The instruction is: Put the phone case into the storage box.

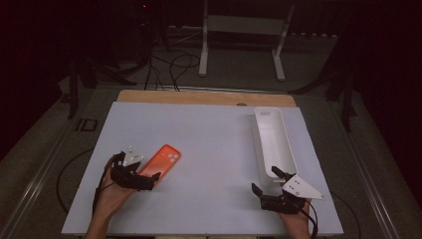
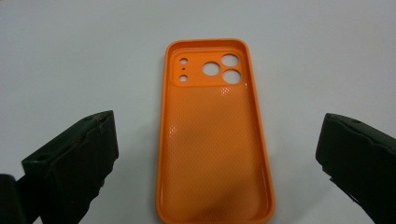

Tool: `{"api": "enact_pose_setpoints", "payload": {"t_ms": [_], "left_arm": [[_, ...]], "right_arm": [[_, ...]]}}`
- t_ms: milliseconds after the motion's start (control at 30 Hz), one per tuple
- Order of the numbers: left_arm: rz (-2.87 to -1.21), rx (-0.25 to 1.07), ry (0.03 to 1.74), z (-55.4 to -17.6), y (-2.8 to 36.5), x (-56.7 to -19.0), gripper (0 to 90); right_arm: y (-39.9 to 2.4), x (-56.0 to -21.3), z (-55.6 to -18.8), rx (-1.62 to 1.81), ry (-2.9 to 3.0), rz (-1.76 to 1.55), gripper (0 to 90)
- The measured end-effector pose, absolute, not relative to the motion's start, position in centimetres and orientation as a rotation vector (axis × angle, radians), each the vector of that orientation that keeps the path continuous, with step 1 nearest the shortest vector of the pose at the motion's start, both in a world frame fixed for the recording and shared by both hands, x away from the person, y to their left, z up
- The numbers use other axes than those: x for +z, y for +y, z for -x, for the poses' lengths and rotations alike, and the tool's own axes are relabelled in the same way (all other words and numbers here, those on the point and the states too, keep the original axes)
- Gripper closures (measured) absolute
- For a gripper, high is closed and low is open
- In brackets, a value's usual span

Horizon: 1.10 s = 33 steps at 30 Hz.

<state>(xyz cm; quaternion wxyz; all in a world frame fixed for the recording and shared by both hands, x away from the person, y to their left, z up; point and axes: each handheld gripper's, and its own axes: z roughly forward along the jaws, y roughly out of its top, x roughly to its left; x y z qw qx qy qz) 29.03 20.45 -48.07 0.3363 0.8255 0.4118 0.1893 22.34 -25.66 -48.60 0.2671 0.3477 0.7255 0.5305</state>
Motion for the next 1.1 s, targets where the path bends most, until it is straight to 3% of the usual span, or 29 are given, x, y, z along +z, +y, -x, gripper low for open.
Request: {"api": "enact_pose_setpoints", "payload": {"t_ms": [1100], "left_arm": [[-2.286,0.432,1.116,-32.3,18.6,-49.0,0.1]], "right_arm": [[-25.3,-48.8,-22.2,1.433,1.950,-0.942,10.1]]}}
